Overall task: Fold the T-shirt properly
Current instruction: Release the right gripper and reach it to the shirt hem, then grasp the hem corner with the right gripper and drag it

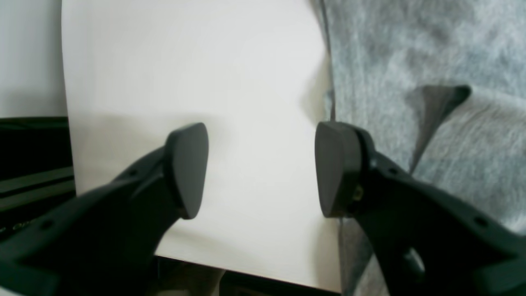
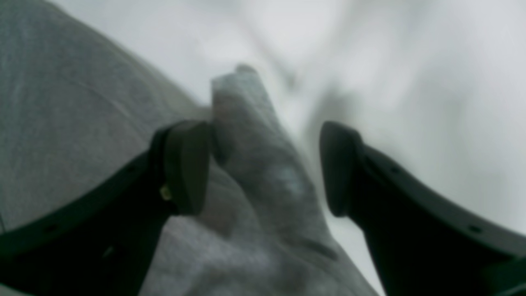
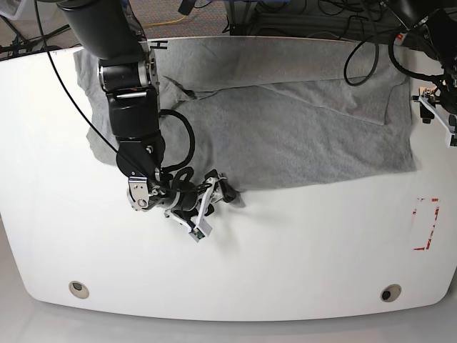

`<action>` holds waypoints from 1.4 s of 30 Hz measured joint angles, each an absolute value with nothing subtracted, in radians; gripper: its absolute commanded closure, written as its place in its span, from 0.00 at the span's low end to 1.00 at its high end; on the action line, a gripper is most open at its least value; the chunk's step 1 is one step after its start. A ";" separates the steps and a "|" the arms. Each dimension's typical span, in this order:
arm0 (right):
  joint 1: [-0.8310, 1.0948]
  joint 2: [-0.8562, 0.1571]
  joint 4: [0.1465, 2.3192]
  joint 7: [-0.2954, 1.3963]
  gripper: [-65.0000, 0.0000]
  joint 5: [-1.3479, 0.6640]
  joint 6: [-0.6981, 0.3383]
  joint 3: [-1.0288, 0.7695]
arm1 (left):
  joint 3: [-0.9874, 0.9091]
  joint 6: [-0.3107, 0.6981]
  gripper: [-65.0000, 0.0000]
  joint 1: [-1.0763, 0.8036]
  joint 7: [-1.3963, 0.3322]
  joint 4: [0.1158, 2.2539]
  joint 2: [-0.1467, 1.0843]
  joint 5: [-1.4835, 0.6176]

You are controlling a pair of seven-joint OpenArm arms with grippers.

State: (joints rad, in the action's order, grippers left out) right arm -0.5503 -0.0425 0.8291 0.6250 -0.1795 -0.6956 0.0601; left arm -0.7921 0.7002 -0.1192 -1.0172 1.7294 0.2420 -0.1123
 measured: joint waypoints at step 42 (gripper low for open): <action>-0.500 0.020 1.000 0.599 1.00 0.001 -0.631 0.053 | -0.796 0.700 0.42 -0.139 -1.017 1.729 0.244 -0.112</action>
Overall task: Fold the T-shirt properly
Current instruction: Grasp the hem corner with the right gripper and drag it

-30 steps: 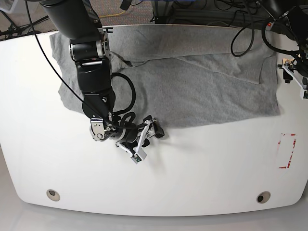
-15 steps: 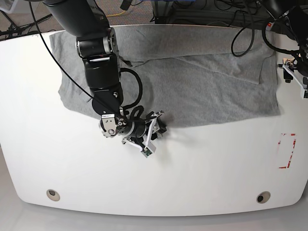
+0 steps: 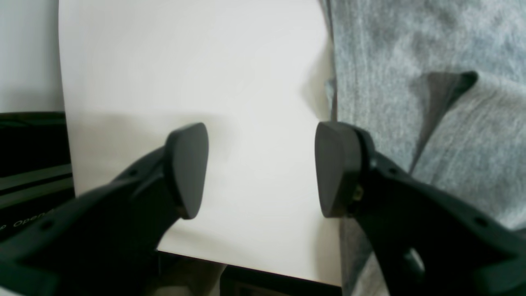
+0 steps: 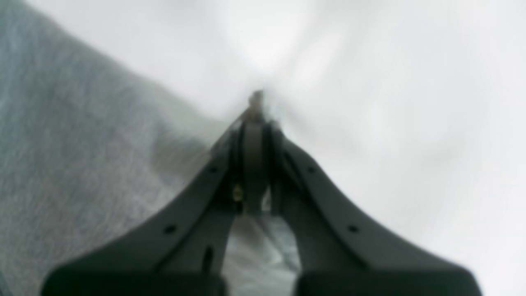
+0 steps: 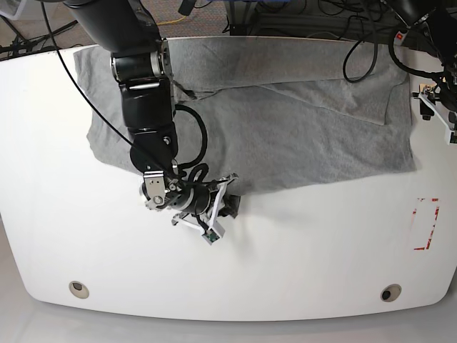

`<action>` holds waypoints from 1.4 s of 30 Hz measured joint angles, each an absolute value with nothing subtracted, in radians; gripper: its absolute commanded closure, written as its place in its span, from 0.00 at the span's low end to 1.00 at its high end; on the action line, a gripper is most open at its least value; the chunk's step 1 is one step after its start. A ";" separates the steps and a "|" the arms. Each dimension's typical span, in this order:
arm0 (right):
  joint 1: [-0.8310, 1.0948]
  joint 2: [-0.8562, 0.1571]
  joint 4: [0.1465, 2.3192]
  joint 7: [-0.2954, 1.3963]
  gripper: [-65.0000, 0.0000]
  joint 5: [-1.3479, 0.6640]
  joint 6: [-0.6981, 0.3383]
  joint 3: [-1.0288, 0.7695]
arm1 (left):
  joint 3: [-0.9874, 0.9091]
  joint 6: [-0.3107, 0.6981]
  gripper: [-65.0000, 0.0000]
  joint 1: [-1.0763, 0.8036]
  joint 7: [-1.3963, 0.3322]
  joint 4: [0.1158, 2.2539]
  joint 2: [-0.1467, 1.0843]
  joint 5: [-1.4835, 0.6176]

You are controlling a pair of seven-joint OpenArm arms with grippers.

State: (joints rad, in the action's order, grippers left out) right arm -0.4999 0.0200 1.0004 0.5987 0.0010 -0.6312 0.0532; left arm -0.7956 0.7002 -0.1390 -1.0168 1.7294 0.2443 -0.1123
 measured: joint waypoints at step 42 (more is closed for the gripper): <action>-0.552 -0.175 0.953 0.626 0.28 -0.002 -0.636 -0.286 | -0.798 0.700 0.42 -0.106 -1.009 1.732 0.245 -0.114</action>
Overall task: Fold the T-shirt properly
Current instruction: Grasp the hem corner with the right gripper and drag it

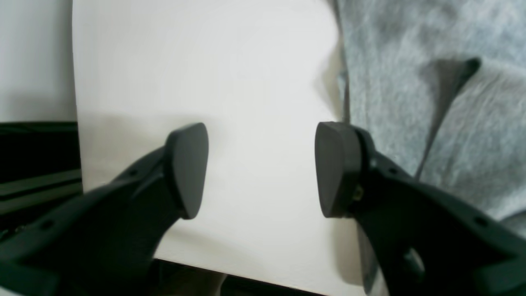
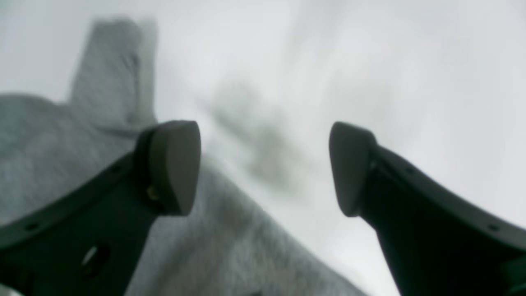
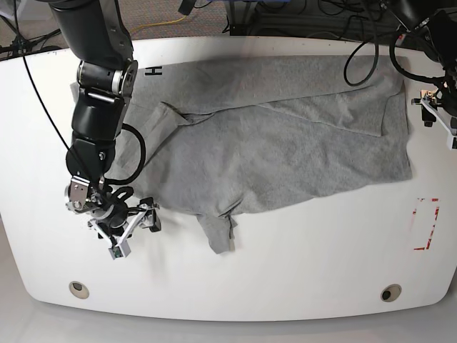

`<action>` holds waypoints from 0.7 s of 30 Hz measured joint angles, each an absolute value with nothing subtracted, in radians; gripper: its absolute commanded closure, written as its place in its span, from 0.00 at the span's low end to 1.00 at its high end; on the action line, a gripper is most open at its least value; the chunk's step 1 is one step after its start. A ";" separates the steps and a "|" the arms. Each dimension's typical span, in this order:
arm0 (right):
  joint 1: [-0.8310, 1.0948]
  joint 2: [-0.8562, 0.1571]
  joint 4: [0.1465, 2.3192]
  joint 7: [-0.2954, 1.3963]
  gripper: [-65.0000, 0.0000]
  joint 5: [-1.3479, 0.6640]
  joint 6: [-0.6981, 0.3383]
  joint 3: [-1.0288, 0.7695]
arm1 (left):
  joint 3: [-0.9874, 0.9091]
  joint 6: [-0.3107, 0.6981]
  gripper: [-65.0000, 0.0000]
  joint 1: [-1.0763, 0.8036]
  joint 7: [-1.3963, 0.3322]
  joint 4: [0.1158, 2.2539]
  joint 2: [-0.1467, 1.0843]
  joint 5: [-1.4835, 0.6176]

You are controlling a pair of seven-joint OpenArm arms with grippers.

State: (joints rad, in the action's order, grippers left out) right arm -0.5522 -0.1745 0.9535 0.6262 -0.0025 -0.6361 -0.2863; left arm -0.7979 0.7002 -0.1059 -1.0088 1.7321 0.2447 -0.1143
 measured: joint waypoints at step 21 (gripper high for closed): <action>-0.448 -0.235 0.948 0.614 0.27 -0.004 -0.697 -0.284 | -0.536 0.700 0.41 -0.022 -1.007 1.732 0.136 -0.109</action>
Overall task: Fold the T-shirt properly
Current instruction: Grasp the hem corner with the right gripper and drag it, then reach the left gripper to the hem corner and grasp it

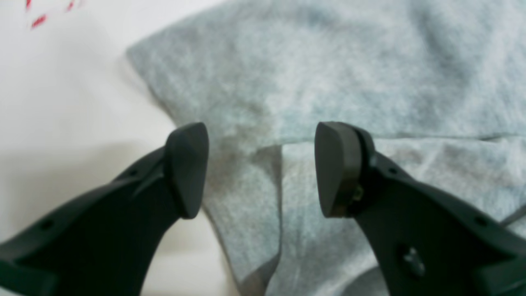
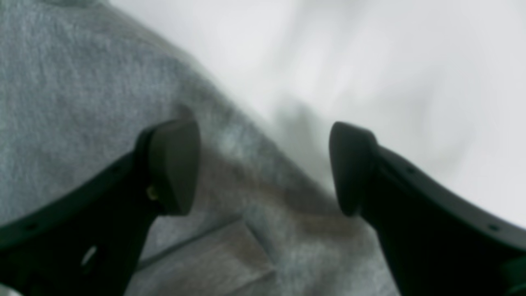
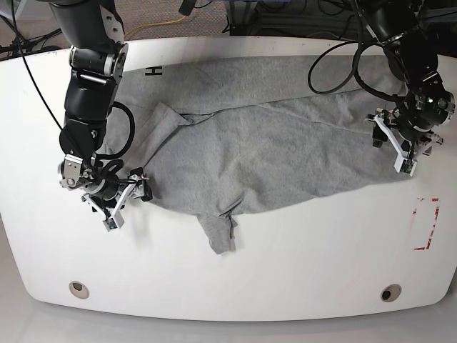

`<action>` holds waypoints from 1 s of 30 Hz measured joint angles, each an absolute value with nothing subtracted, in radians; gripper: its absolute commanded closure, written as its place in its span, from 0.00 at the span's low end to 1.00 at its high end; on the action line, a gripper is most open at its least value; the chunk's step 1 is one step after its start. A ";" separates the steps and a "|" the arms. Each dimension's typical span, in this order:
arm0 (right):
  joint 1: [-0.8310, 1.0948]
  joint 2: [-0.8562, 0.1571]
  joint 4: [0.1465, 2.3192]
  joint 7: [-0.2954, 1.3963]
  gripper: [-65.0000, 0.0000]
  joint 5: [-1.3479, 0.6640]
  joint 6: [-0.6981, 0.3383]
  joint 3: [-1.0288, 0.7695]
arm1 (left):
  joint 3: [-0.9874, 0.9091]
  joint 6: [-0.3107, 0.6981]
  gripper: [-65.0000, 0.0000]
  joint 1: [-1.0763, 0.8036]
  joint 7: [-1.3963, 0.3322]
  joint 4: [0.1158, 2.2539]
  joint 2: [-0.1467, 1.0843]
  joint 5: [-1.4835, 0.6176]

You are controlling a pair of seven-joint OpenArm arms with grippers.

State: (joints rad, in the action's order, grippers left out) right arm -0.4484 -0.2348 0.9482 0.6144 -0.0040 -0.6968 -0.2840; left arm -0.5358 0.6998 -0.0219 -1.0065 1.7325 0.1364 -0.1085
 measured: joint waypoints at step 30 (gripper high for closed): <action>-0.595 0.077 0.931 0.553 0.27 0.185 -0.689 -0.280 | -0.785 0.565 0.24 0.144 -0.926 1.457 0.260 -0.104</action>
